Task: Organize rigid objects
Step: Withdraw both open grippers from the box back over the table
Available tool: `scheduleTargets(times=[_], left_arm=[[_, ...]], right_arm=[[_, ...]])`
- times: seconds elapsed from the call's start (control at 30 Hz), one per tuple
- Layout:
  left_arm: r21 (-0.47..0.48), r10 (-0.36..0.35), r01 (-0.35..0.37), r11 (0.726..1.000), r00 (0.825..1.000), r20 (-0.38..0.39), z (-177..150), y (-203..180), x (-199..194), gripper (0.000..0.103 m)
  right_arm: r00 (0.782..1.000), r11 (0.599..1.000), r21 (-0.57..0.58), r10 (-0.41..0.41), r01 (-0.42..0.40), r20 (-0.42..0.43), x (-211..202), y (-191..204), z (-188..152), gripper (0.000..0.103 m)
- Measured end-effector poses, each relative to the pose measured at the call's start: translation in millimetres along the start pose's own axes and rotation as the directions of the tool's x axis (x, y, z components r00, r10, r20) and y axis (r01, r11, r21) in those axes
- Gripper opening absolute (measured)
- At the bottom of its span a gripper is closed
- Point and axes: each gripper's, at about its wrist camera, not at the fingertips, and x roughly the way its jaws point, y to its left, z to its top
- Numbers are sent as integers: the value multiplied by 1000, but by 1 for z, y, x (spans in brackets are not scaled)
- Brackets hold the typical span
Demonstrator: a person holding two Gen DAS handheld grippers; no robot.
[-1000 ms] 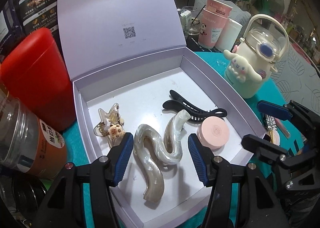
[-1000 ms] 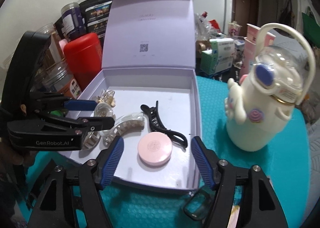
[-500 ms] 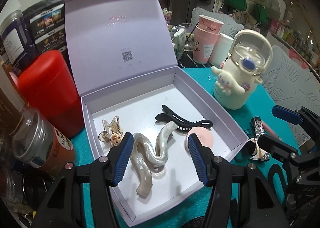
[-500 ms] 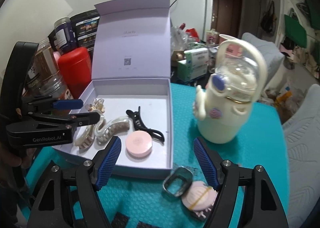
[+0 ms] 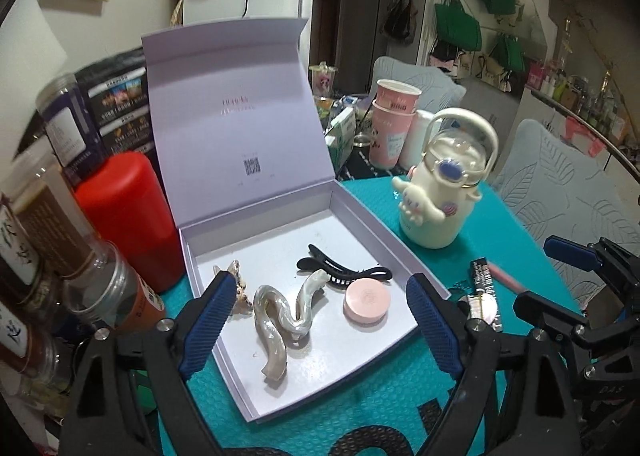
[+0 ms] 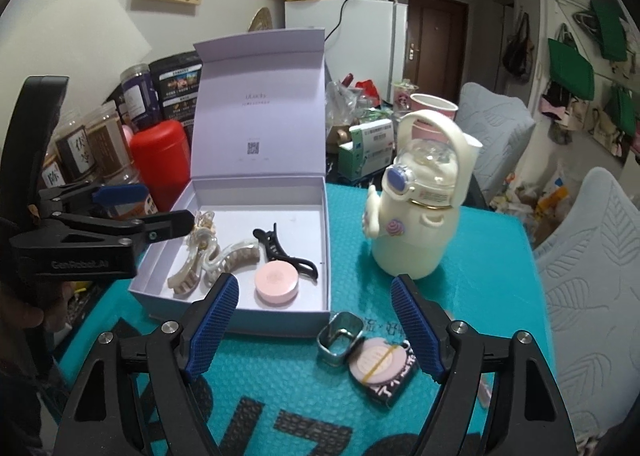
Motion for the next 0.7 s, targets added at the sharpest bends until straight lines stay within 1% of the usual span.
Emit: scheduleTargets(times=[0.13, 0.2, 0.43, 0.7], left_arm=[[20, 5, -5, 1000, 1000, 18, 0, -10, -16, 88], [28, 3, -4, 1000, 1000, 26, -2, -15, -23, 88], [55, -32, 29, 998, 999, 43, -10, -30, -41, 88], [89, -63, 59, 994, 997, 40, -28, -49, -49, 88]], right_arm=[[1000, 1000, 15, -6, 6, 25, -17, -3, -3, 80], [999, 1000, 16, -7, 6, 35, -24, -2, -4, 83], [997, 999, 30, -22, 20, 69, -50, -5, -15, 83], [996, 997, 67, -38, 34, 75, -70, -11, -39, 84]])
